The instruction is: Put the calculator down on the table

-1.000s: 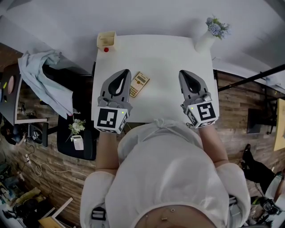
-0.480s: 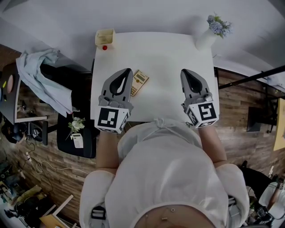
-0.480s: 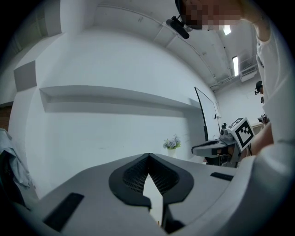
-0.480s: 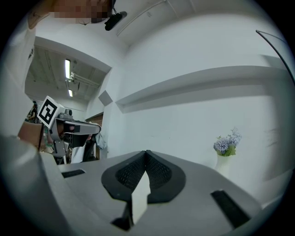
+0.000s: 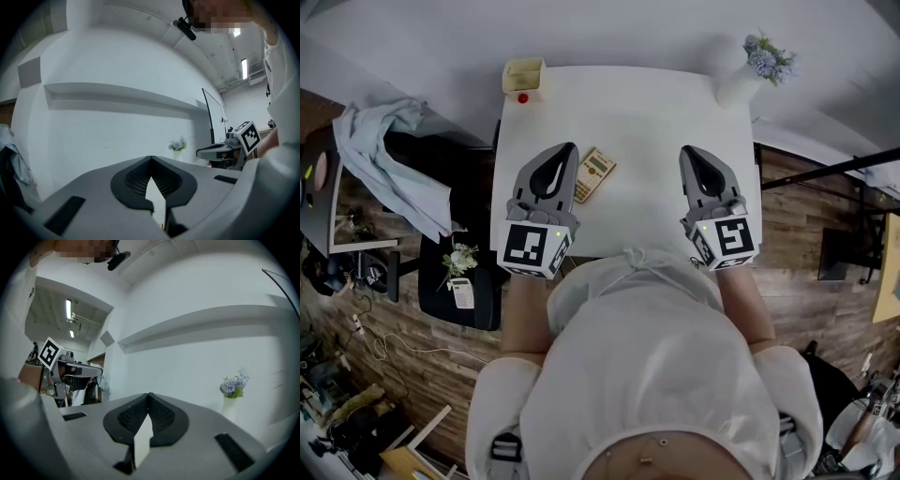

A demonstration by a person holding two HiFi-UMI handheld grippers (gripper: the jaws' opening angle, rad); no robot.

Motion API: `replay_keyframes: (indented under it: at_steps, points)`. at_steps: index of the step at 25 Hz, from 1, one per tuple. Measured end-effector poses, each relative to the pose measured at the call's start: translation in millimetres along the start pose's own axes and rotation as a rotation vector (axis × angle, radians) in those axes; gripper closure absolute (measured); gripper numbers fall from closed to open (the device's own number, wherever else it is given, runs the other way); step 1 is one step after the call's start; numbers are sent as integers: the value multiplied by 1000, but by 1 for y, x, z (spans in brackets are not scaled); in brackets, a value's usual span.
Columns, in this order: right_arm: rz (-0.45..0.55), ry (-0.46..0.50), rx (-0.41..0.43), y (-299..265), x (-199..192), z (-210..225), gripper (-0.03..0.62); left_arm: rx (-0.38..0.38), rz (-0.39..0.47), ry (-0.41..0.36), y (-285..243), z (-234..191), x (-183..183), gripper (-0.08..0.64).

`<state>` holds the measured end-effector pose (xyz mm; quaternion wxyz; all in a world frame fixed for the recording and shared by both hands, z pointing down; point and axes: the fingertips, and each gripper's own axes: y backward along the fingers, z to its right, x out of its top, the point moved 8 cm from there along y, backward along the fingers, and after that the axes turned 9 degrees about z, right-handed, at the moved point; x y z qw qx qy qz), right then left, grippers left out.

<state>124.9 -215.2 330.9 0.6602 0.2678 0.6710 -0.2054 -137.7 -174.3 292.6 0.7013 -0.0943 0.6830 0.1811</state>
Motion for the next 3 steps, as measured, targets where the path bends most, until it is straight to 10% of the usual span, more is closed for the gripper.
replay_keyframes:
  at_steps: [3]
  points:
    - [-2,-3,0,-4,-1,-1,591,7,-6,3,0,-5,-2,541]
